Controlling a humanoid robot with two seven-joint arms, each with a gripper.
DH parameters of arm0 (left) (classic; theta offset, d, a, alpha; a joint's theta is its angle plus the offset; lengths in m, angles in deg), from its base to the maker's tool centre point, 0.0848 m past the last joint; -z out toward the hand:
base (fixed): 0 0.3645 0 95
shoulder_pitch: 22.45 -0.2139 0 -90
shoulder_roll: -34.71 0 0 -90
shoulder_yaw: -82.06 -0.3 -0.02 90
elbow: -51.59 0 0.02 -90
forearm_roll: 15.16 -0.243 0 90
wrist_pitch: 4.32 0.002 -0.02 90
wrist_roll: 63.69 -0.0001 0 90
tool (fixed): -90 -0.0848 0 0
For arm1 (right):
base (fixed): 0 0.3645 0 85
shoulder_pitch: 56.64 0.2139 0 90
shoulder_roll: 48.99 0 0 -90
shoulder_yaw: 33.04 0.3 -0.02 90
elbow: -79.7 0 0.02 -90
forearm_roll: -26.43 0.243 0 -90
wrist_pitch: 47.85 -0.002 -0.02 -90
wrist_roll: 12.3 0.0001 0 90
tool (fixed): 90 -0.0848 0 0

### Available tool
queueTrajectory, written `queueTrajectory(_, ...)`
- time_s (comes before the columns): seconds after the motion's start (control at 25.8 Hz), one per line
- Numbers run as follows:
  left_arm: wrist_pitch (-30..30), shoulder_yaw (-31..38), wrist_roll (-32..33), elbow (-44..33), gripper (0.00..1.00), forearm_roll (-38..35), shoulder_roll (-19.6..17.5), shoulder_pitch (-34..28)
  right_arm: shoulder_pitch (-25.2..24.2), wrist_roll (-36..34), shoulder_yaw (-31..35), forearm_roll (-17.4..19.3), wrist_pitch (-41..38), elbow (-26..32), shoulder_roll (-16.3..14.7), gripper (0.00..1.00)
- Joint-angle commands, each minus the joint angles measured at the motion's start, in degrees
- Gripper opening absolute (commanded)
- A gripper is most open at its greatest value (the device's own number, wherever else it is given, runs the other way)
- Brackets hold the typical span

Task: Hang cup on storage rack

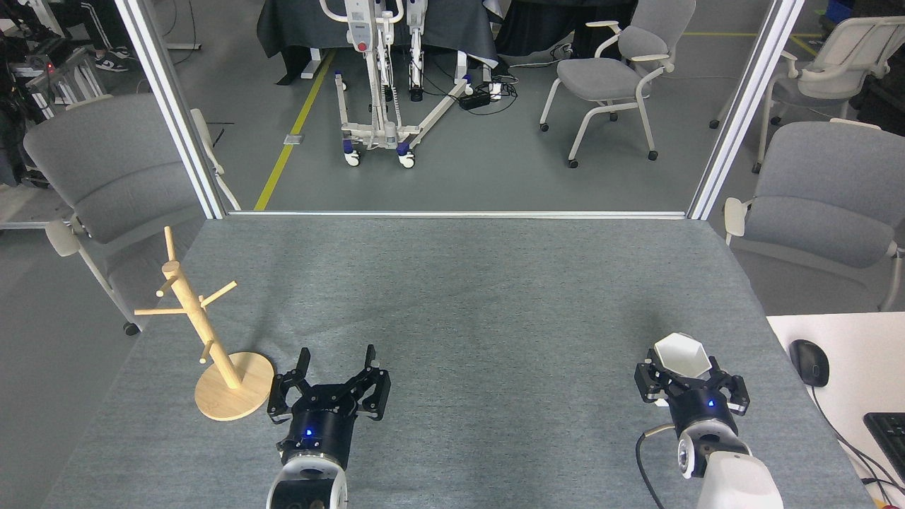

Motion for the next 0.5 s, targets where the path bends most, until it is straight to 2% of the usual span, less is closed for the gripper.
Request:
queueTrajectory(0.0, 0.01, 0.0, -0.01, -0.08, 1.0, 0.03, 0.02, -0.08, 0.0, 0.08, 0.01, 0.0, 0.06, -0.02, 0.0, 0.99)
queueTrajectory(0.16, 0.01, 0.0, -0.01, -0.08, 0.99, -0.06, 0.02, -0.17, 0.44, 0.08, -0.16, -0.09, 0.24, -0.28, 0.09, 0.96)
queueTrajectory(0.31, 0.01, 0.0, -0.01, -0.17, 1.0, -0.06, 0.1, -0.17, 1.85, -0.01, -1.39, -1.58, 1.3, -1.69, 0.09, 0.87)
queueTrajectory(0.39, 0.01, 0.0, -0.01, -0.25, 1.0, -0.06, 0.02, -0.17, 1.85, -0.01, -1.39, -1.58, 1.3, -1.69, 0.18, 0.79)
queueTrajectory(0.47, 0.01, 0.0, -0.01, -0.43, 1.0, 0.03, 0.02, -0.26, 1.76, -0.01, -1.39, -1.67, 1.12, -1.69, 0.18, 0.65)
